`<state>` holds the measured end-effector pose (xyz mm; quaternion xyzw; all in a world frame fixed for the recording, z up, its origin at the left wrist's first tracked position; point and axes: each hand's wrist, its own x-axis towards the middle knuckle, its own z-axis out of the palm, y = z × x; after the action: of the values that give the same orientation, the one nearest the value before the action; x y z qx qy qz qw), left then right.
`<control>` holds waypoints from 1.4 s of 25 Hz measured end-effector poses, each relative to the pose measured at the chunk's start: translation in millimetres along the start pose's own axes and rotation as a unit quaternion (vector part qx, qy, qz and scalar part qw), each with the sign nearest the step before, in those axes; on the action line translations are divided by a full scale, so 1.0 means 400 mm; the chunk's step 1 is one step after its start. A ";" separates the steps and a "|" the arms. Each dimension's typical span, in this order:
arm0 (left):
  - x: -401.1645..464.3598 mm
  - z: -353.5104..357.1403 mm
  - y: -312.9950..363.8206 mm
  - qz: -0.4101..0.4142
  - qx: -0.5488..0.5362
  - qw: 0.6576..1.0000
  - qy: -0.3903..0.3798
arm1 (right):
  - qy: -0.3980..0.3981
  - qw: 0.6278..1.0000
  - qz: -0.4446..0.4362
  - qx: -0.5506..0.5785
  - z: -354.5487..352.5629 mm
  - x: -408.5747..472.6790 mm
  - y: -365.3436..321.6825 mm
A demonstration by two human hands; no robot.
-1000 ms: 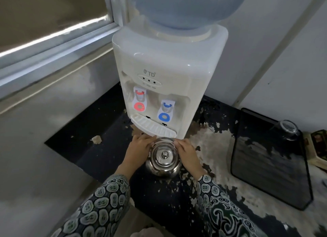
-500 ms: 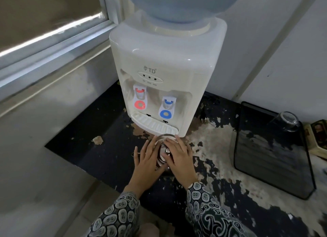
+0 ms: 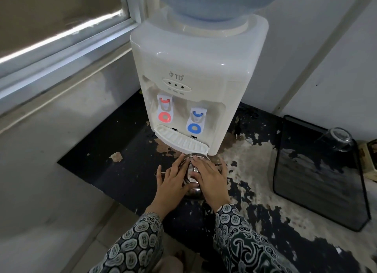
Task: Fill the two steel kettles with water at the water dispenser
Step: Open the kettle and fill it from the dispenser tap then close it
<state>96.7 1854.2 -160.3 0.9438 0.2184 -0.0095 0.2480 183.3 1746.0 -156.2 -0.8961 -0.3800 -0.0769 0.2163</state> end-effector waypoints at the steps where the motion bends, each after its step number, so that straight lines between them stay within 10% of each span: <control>1: 0.000 -0.002 0.000 0.001 -0.004 1.000 -0.005 | 0.014 1.000 0.003 -0.004 -0.001 0.000 -0.007; 24: 0.015 -0.020 0.011 0.018 0.087 0.996 -0.020 | -0.093 0.990 0.037 0.102 -0.011 0.010 -0.006; 35: 0.052 -0.026 0.007 -0.049 -0.083 0.994 -0.045 | -0.146 0.954 0.110 0.239 -0.075 0.054 -0.008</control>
<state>115.7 1865.3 -152.3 0.9068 0.2535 -0.0458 0.3338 196.9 1748.5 -122.0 -0.8559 -0.3140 0.1721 0.3730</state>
